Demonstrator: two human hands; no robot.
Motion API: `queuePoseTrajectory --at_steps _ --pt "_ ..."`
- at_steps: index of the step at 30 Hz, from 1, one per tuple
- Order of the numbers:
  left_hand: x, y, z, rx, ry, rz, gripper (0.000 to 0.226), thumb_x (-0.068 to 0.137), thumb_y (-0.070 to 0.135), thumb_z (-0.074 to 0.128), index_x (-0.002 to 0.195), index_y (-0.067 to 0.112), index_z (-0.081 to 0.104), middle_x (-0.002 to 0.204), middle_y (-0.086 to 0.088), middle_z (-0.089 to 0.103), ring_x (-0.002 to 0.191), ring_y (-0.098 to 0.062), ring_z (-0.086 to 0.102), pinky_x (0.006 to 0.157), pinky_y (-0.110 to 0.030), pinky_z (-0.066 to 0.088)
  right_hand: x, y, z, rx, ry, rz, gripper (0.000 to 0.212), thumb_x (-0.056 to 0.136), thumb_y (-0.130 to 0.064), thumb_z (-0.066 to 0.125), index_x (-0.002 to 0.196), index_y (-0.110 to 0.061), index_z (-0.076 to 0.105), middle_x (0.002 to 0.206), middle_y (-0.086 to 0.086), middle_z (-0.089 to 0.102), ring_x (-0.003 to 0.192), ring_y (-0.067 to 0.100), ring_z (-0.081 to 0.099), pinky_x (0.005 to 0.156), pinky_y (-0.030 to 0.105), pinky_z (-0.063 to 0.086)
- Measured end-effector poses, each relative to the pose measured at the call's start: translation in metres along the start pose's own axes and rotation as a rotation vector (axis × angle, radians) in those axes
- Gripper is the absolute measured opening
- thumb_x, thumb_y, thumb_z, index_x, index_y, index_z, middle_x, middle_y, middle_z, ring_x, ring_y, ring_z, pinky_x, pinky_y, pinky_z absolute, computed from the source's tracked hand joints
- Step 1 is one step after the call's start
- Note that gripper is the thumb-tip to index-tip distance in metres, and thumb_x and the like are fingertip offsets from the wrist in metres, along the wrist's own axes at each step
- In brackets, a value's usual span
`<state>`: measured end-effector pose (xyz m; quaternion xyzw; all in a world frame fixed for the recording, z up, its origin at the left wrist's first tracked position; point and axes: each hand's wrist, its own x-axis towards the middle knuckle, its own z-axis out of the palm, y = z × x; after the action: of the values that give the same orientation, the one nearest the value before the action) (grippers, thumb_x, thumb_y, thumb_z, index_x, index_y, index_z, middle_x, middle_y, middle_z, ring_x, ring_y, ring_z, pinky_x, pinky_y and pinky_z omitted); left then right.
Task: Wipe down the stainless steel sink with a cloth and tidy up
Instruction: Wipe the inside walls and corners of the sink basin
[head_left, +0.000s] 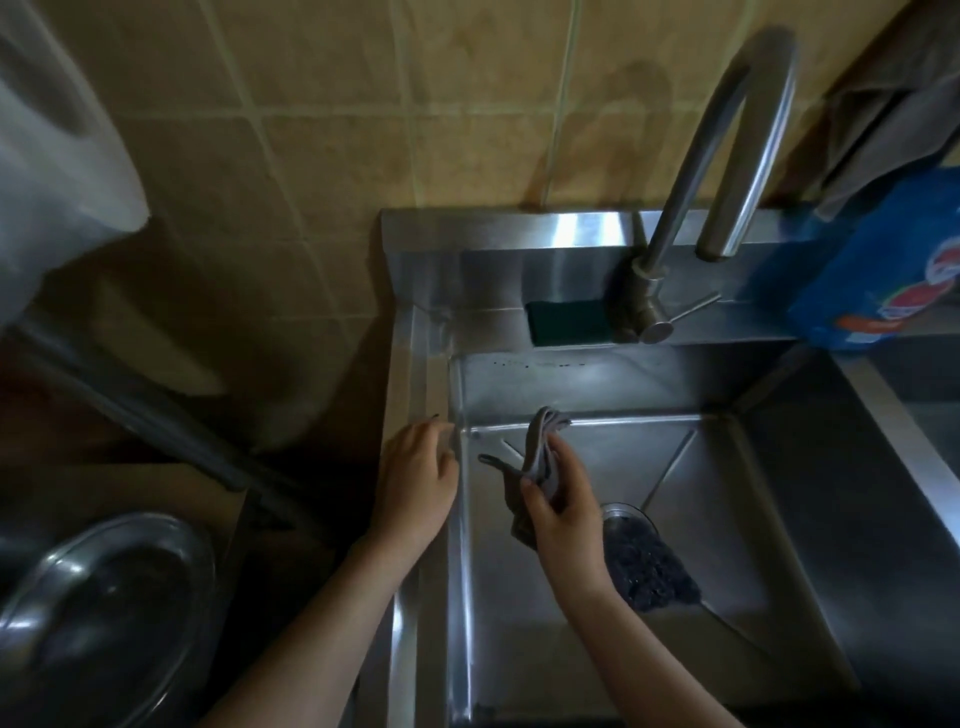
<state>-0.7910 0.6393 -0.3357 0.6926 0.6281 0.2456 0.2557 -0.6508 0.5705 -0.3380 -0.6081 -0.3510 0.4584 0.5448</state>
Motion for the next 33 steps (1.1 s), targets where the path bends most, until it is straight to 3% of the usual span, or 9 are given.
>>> queuePoseTrajectory --at_steps 5,8,10,14,17,21,23,26,33 --pt "0.045 -0.002 0.01 0.05 0.074 0.065 0.031 0.085 0.006 0.051 0.115 0.012 0.056 0.122 -0.006 0.054 0.117 -0.022 0.045 0.1 -0.03 0.034 0.041 0.008 0.012 -0.002 -0.059 -0.064 0.047 0.091 -0.004 0.055 0.122 -0.039 0.047 0.113 -0.015 0.056 0.094 -0.005 0.06 0.066 0.015 0.053" --pt "0.071 -0.006 0.013 0.079 0.097 0.114 0.036 0.084 0.0 0.048 0.117 0.009 0.056 0.126 -0.008 0.053 0.121 -0.023 0.044 0.104 -0.031 0.031 0.061 0.012 0.025 -0.072 -0.082 -0.137 0.052 0.089 -0.004 0.056 0.112 -0.05 0.045 0.119 -0.01 0.055 0.11 0.009 0.057 0.089 0.039 0.053" --pt "0.09 -0.009 0.014 0.087 0.092 0.162 0.041 0.082 -0.004 0.045 0.119 0.01 0.055 0.129 -0.008 0.05 0.124 -0.023 0.041 0.107 -0.031 0.028 0.074 0.017 0.035 -0.089 -0.072 -0.168 0.052 0.089 -0.003 0.057 0.115 -0.047 0.045 0.125 -0.004 0.052 0.116 0.014 0.053 0.097 0.046 0.047" --pt "0.126 -0.015 0.018 0.149 0.04 0.244 0.045 0.085 -0.004 0.044 0.126 0.013 0.051 0.137 -0.005 0.044 0.129 -0.021 0.035 0.107 -0.029 0.022 0.1 0.031 0.059 -0.089 0.04 -0.227 0.048 0.086 0.001 0.06 0.126 -0.022 0.05 0.128 0.004 0.048 0.117 0.002 0.047 0.102 0.027 0.042" --pt "0.148 -0.021 0.022 0.247 -0.039 0.268 0.047 0.087 -0.002 0.043 0.13 0.016 0.048 0.144 -0.002 0.039 0.135 -0.018 0.028 0.112 -0.037 0.018 0.116 0.043 0.077 -0.009 0.151 -0.195 0.048 0.084 -0.001 0.063 0.129 -0.013 0.049 0.123 0.003 0.042 0.102 -0.024 0.042 0.083 -0.004 0.036" --pt "0.158 -0.031 0.029 0.355 -0.05 0.271 0.042 0.093 0.01 0.037 0.132 0.023 0.044 0.144 0.005 0.04 0.137 -0.008 0.024 0.112 -0.034 0.002 0.133 0.051 0.101 0.169 0.266 -0.082 0.034 0.093 -0.011 0.052 0.125 -0.023 0.052 0.116 -0.003 0.041 0.09 -0.029 0.043 0.071 -0.007 0.034" --pt "0.158 -0.033 0.031 0.31 -0.027 0.256 0.04 0.095 0.013 0.034 0.131 0.023 0.046 0.141 0.004 0.045 0.135 -0.007 0.028 0.113 -0.033 0.002 0.137 0.053 0.11 0.221 0.318 -0.061 0.03 0.093 -0.012 0.053 0.116 -0.031 0.054 0.116 -0.004 0.043 0.1 -0.017 0.049 0.083 0.002 0.04" --pt "0.159 -0.034 0.031 0.276 -0.004 0.258 0.041 0.093 0.011 0.035 0.13 0.022 0.047 0.139 0.003 0.047 0.133 -0.008 0.031 0.112 -0.033 0.003 0.142 0.056 0.119 0.303 0.385 -0.004 0.033 0.086 -0.012 0.064 0.109 -0.035 0.055 0.123 0.004 0.048 0.11 0.014 0.057 0.093 0.031 0.05" --pt "0.16 -0.032 0.031 0.371 -0.079 0.303 0.044 0.091 0.014 0.036 0.133 0.025 0.045 0.146 0.007 0.036 0.137 -0.008 0.022 0.111 -0.037 -0.002 0.167 0.054 0.13 0.364 0.577 0.054 0.041 0.071 -0.008 0.078 0.087 -0.033 0.049 0.112 0.009 0.056 0.098 0.026 0.062 0.084 0.041 0.054"
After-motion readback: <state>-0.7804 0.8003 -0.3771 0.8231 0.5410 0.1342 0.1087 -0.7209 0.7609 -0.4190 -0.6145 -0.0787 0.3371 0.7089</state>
